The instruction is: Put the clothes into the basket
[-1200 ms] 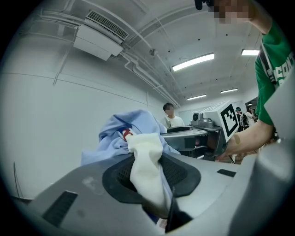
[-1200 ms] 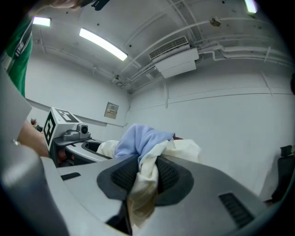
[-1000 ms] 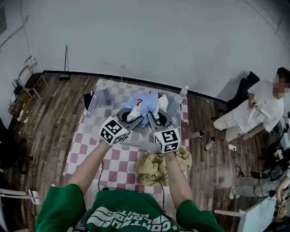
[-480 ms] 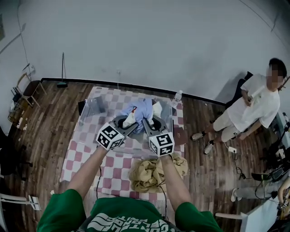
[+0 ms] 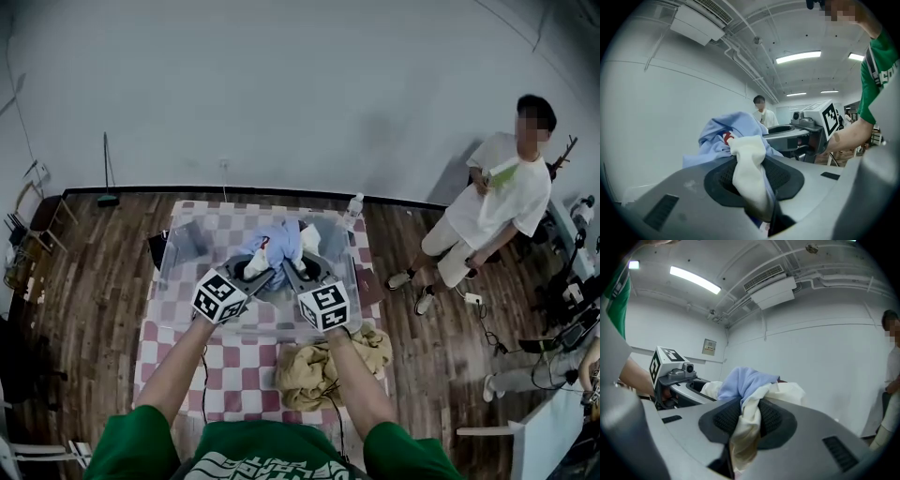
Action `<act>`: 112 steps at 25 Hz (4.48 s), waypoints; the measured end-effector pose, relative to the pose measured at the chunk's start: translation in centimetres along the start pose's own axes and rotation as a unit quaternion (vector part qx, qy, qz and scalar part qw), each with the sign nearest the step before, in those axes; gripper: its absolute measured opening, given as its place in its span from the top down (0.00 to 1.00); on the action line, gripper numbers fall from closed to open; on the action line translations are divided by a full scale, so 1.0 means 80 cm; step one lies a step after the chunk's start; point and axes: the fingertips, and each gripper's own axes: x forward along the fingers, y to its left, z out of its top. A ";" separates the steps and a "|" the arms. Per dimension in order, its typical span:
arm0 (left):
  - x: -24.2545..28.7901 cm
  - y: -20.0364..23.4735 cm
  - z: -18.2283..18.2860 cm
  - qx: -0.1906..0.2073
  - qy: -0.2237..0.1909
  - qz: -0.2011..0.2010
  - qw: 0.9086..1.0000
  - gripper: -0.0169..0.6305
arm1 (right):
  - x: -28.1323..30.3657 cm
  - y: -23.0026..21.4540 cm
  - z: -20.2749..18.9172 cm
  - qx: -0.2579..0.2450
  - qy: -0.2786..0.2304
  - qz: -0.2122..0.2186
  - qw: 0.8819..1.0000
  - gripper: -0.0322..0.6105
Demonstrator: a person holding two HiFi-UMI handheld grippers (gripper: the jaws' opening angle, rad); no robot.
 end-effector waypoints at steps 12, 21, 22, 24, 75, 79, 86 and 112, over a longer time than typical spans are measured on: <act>0.001 0.065 -0.071 -0.033 0.049 -0.037 0.998 0.82 | 0.082 0.011 -0.058 0.016 0.070 0.017 0.997 0.81; 0.022 0.090 -0.154 -0.077 0.107 -0.066 0.989 0.82 | 0.128 0.014 -0.142 0.023 0.153 0.051 0.987 0.81; 0.025 0.091 -0.163 -0.082 0.114 -0.069 0.988 0.82 | 0.131 0.014 -0.152 0.025 0.162 0.056 0.985 0.81; 0.032 0.093 -0.181 -0.090 0.127 -0.075 0.985 0.82 | 0.138 0.012 -0.171 0.029 0.180 0.064 0.981 0.81; 0.066 0.083 -0.473 -0.107 0.402 -0.139 0.899 0.71 | 0.163 0.058 -0.462 0.055 0.454 0.180 0.871 0.67; 0.059 0.099 -0.459 -0.085 0.408 -0.121 0.901 0.65 | 0.159 0.047 -0.443 0.051 0.446 0.166 0.878 0.67; 0.040 0.118 -0.412 -0.074 0.386 -0.085 0.915 0.65 | 0.150 0.031 -0.396 0.046 0.404 0.139 0.903 0.67; -0.036 0.031 -0.066 -0.059 0.028 0.005 0.998 0.97 | -0.012 0.047 -0.059 0.030 0.079 0.028 0.996 0.94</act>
